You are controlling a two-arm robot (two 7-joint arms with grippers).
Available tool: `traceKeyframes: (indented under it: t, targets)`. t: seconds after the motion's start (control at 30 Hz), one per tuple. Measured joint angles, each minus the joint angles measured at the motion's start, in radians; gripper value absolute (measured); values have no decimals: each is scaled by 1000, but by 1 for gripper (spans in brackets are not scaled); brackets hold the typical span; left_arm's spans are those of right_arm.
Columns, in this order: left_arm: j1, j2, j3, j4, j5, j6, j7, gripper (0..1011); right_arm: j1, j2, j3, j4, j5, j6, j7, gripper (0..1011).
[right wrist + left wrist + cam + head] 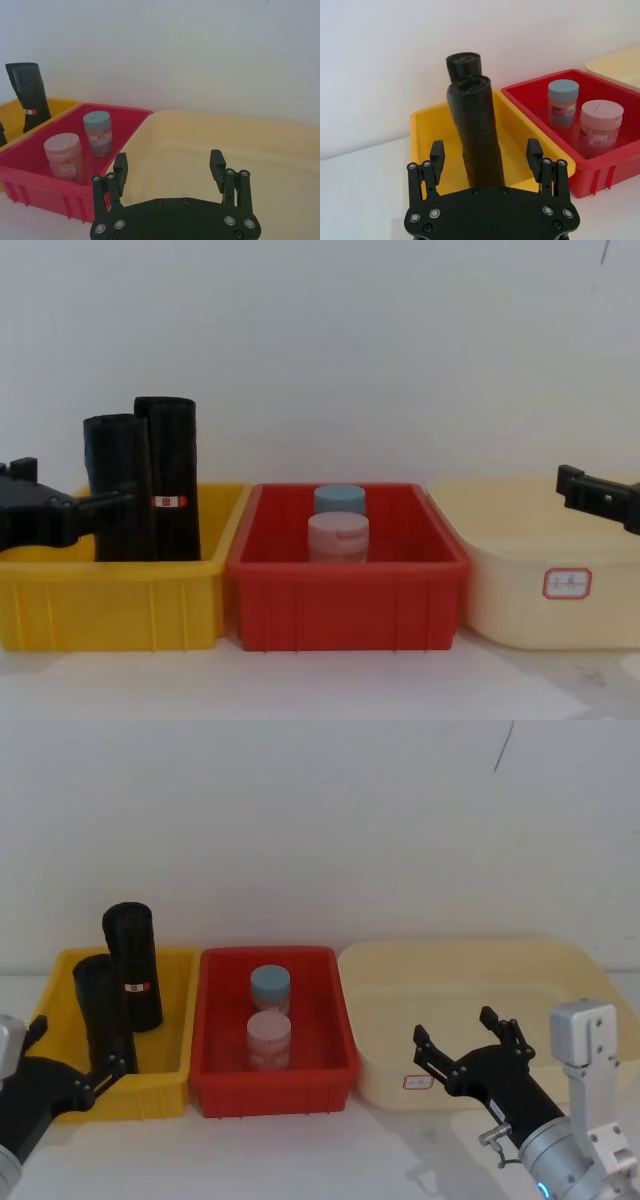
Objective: Pick up the garbage bag with the one hand and transfer it to the other hand.
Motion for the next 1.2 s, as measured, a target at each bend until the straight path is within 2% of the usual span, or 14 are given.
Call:
traceKeyframes:
  t: [0.27,0.53,1.2]
  targets:
    - [-23,3,-22,35,-31,7,-37,1000,0,0,0,0,0,0,0,1001]
    - [-76,-12,-31,105,-63,0,-91,1000,0,0,0,0,0,0,0,1001]
    - [-244,-64,-10,320,-107,-54,-245,1000,0,0,0,0,0,0,0,1001]
